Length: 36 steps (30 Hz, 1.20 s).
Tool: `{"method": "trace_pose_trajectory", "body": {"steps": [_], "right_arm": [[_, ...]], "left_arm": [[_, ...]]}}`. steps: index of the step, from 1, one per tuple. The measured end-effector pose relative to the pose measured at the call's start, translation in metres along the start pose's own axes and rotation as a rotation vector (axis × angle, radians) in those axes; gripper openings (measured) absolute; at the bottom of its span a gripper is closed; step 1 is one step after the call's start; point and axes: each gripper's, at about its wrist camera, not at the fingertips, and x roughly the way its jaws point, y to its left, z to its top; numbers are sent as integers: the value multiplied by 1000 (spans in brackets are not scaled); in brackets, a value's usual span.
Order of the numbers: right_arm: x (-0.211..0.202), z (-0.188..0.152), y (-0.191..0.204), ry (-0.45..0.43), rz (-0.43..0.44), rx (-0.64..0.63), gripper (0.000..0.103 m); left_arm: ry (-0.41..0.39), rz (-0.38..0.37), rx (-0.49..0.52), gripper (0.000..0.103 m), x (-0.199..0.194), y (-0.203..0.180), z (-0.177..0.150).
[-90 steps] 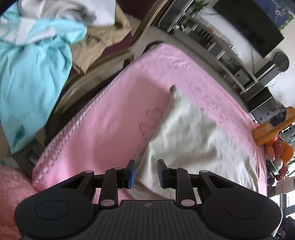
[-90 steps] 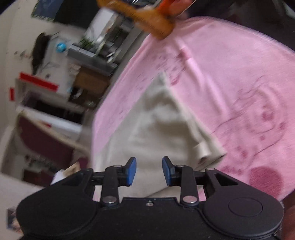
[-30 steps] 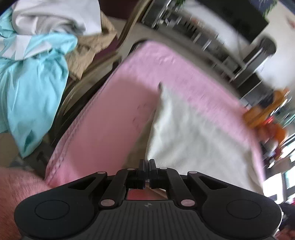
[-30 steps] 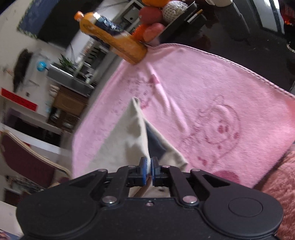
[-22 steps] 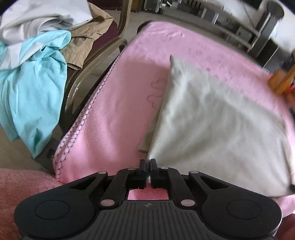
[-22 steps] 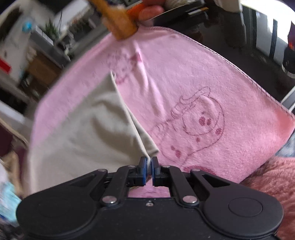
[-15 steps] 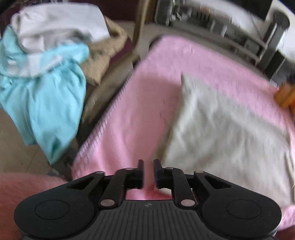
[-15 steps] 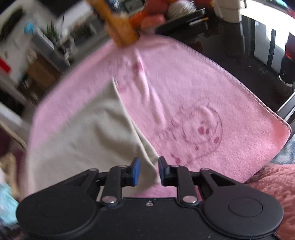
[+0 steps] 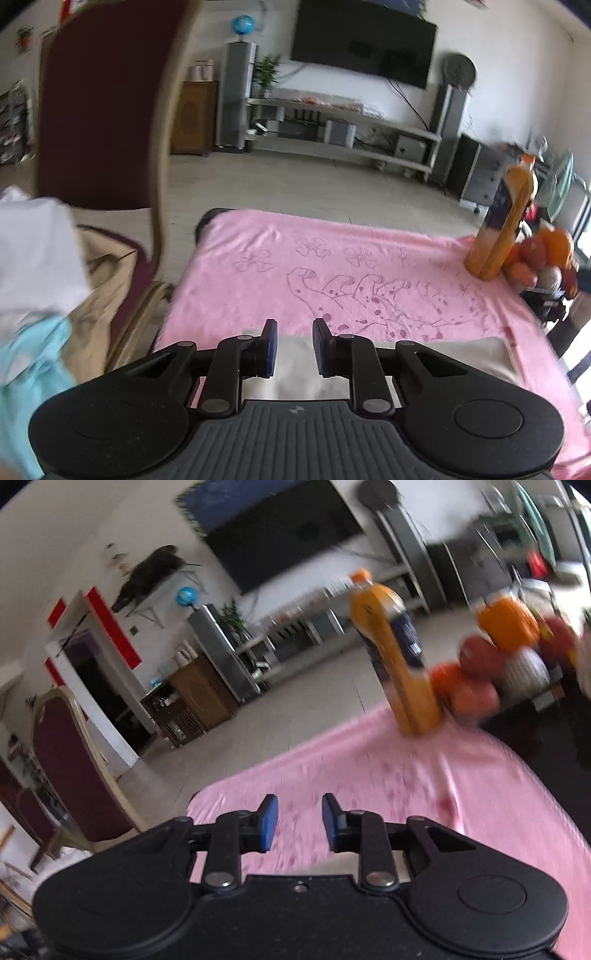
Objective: Fold clothes
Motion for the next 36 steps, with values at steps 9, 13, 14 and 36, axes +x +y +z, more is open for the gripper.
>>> {"method": "trace_pose_trajectory", "body": {"steps": [9, 13, 14, 36], "right_arm": [[103, -45, -90, 211, -59, 268, 14], [137, -56, -103, 340, 154, 419, 15], [147, -60, -103, 374, 209, 452, 15], [63, -41, -151, 12, -100, 663, 13]], "left_arm": [[235, -70, -25, 14, 111, 12, -41], [233, -128, -57, 14, 137, 11, -38], [235, -123, -69, 14, 147, 11, -38], [104, 336, -89, 26, 79, 56, -3]]}}
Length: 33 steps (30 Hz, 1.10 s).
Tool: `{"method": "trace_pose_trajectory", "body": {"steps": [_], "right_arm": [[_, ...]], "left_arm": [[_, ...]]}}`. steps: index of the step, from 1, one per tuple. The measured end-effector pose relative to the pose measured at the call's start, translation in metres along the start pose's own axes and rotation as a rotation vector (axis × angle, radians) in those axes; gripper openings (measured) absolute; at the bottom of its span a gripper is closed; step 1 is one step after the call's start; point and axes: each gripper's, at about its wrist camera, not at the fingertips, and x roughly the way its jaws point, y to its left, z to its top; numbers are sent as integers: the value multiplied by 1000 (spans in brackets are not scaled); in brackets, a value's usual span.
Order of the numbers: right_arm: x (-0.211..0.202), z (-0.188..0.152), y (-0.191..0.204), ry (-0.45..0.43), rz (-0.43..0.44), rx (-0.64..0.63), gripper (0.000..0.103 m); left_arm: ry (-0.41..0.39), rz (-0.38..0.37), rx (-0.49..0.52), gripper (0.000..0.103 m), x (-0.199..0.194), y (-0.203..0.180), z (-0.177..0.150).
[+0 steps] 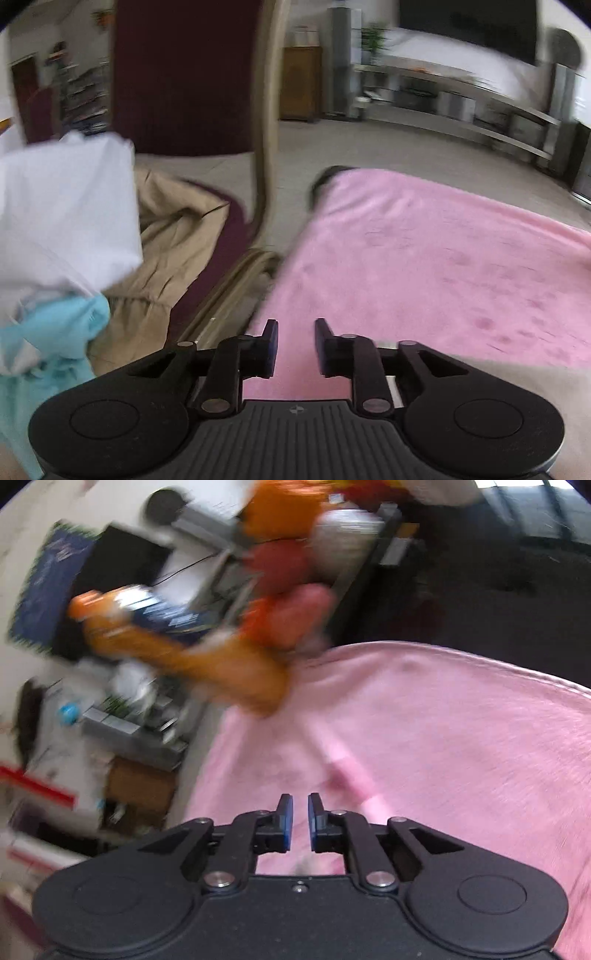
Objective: Fold clothes
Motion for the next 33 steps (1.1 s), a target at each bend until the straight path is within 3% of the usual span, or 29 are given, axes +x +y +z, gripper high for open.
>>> {"method": "trace_pose_trajectory", "body": {"steps": [5, 7, 9, 13, 15, 17, 20, 23, 24, 26, 29, 33], "right_arm": [[-48, -26, 51, 93, 84, -212, 20], [-52, -35, 61, 133, 72, -259, 26], [-45, -43, 61, 167, 53, -277, 27], [-21, -58, 43, 241, 20, -238, 24], [-4, -68, 33, 292, 3, -200, 12], [8, -74, 32, 333, 34, -197, 12], [25, -81, 34, 399, 95, -221, 12], [37, -83, 27, 422, 34, -233, 12], [39, -80, 19, 426, -1, -215, 2], [36, -70, -2, 430, -18, -72, 0], [15, -54, -30, 355, -24, 114, 0], [-26, -38, -51, 182, -153, 139, 0]], "left_arm": [[77, -117, 122, 38, -45, -9, -12], [112, -133, 171, 40, -48, -15, -25], [130, -171, 159, 40, -42, -17, -37], [187, -316, 67, 20, -19, -22, -55], [188, -339, 70, 14, -11, -30, -60], [145, -297, 85, 13, -5, -38, -63], [119, -248, 30, 13, 7, -33, -60], [151, -230, -72, 24, 20, -14, -65], [158, -228, -112, 24, 22, -6, -68], [174, -170, -149, 29, 21, 5, -70], [188, -130, -166, 24, 19, 17, -76], [186, -10, -69, 22, 7, 22, -84]]}}
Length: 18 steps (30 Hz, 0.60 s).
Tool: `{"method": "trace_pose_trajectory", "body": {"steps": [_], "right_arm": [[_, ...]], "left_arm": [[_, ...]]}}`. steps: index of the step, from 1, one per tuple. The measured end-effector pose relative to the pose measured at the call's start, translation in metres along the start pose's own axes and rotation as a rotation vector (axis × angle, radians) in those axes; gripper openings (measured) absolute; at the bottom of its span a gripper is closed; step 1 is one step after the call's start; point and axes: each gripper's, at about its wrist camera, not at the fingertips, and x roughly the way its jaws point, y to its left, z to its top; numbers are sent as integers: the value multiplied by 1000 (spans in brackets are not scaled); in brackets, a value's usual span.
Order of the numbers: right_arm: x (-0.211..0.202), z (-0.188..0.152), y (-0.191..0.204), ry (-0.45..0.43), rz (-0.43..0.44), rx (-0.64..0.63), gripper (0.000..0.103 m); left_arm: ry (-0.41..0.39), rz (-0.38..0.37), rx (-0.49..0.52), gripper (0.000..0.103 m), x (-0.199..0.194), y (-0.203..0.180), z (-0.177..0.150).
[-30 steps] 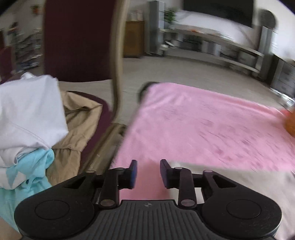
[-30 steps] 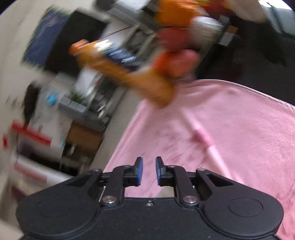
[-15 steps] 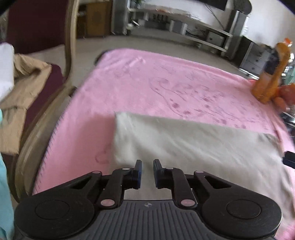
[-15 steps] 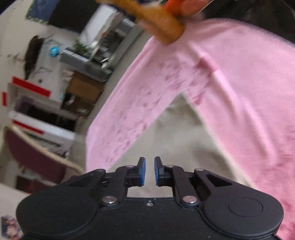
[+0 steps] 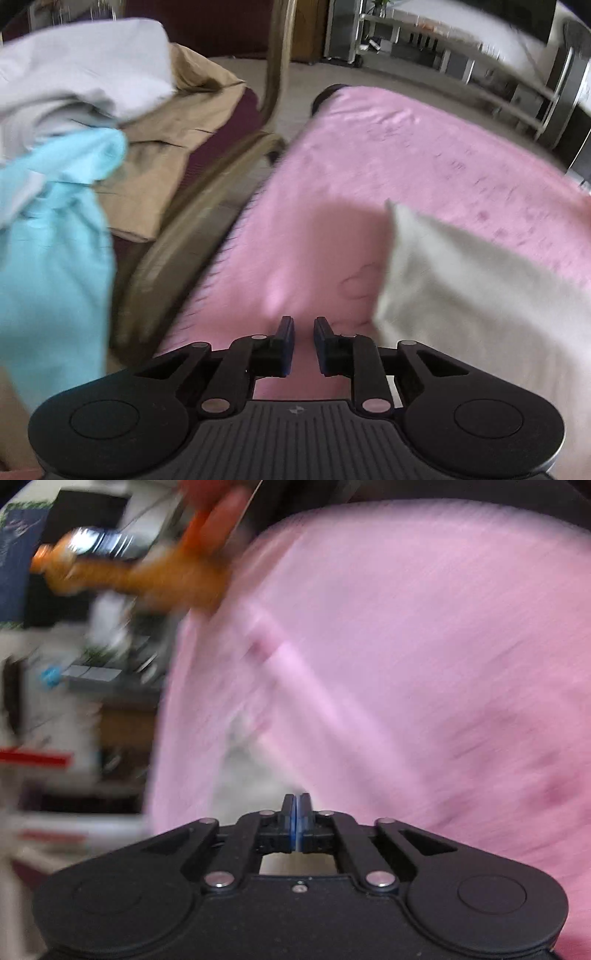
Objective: Fold clothes
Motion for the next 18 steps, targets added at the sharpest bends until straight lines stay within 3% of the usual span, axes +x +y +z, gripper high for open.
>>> {"method": "trace_pose_trajectory", "body": {"steps": [2, 4, 6, 7, 10, 13, 15, 17, 18], "right_arm": [[-19, 3, -10, -61, -49, 30, 0], [-36, 0, -7, -96, -95, -18, 9], [-53, -10, 4, -126, -105, -110, 10], [-58, -13, 6, -120, -68, -138, 10], [-63, -27, 14, -50, 65, -208, 11], [-45, -48, 26, 78, 117, -315, 11], [-33, -58, 33, 134, 104, -362, 11], [-26, -57, 28, 148, 63, -347, 9], [-24, -53, 23, 147, 40, -326, 0]], "left_arm": [[10, 22, 4, 21, -7, 4, -6], [2, 16, -1, 19, -22, 7, -13], [-40, -35, 1, 17, -40, 6, -21], [-58, -74, 14, 17, -49, 2, -25], [-74, -178, 79, 18, -61, -15, -38], [-57, -195, 173, 19, -54, -39, -45], [-25, -177, 211, 20, -40, -50, -47], [-18, -154, 218, 28, -40, -47, -52], [-8, -144, 213, 28, -41, -43, -52]]}}
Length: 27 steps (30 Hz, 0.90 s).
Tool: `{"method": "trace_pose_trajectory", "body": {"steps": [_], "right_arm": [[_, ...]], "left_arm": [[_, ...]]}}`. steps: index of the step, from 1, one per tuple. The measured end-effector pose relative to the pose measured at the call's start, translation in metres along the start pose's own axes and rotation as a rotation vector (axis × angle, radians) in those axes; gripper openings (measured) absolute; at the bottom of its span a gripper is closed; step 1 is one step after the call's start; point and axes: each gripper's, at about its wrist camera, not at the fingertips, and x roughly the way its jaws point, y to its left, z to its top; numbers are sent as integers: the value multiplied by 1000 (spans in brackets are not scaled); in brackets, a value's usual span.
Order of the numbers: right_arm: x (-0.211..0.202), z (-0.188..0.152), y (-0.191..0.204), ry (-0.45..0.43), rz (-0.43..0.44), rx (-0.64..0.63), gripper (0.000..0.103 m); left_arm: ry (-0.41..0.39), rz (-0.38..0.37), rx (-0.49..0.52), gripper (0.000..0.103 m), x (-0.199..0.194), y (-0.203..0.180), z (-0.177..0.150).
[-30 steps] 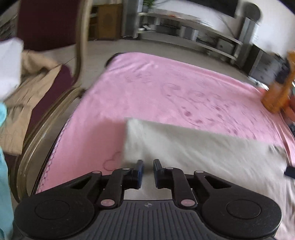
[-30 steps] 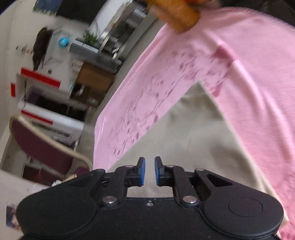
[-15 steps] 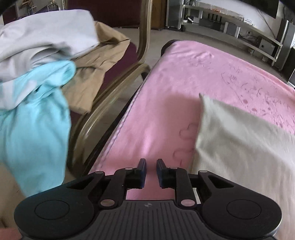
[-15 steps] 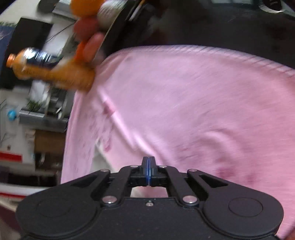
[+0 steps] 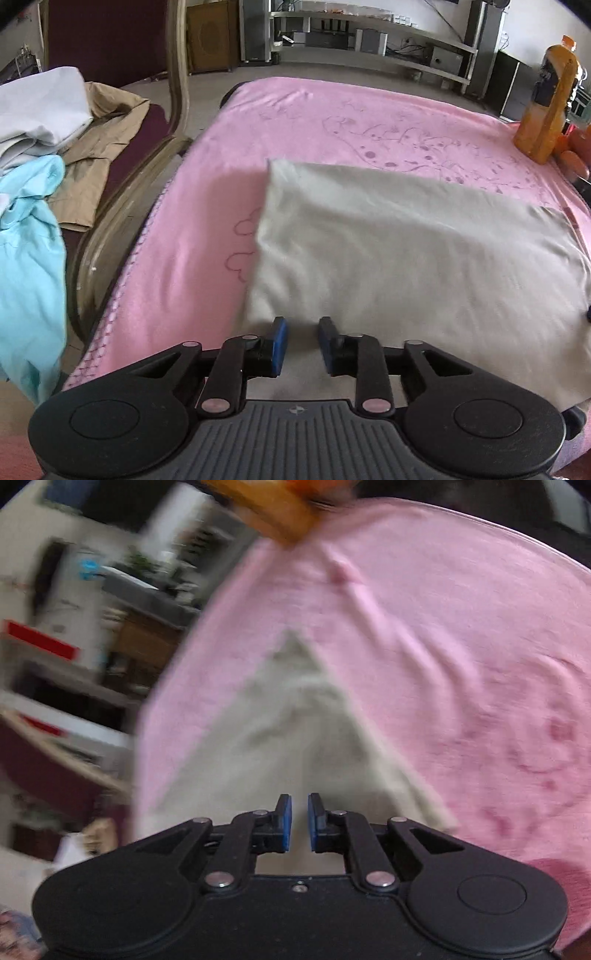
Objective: Fold clothes
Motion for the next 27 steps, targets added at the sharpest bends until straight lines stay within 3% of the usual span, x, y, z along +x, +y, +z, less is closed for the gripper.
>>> {"method": "trace_pose_trajectory", "body": {"steps": [7, 10, 12, 15, 21, 22, 23, 25, 27], "right_arm": [[-52, 6, -45, -141, -168, 146, 1], [-66, 0, -47, -171, -152, 151, 9], [-71, -7, -41, -174, -93, 120, 9], [-64, -16, -26, -125, 1, 56, 10], [-28, -30, -6, 87, 20, -33, 12], [-24, -32, -5, 117, 15, -41, 6], [-28, -32, -10, 120, 0, -28, 3], [-41, -32, -19, 102, -33, 13, 3], [-61, -33, -27, 26, -86, 32, 3]], "left_arm": [[51, 91, -97, 28, -6, 30, -7], [27, 69, -126, 20, -24, 34, -14], [10, 14, -135, 20, -29, 34, -16], [7, -39, -105, 21, -27, 26, -15], [81, 43, -55, 28, -13, 20, -19], [86, 72, -52, 29, -15, 21, -21], [91, 101, -50, 36, -17, 21, -23], [96, 142, -51, 37, -21, 22, -26], [70, 188, -41, 37, -27, 21, -27]]}}
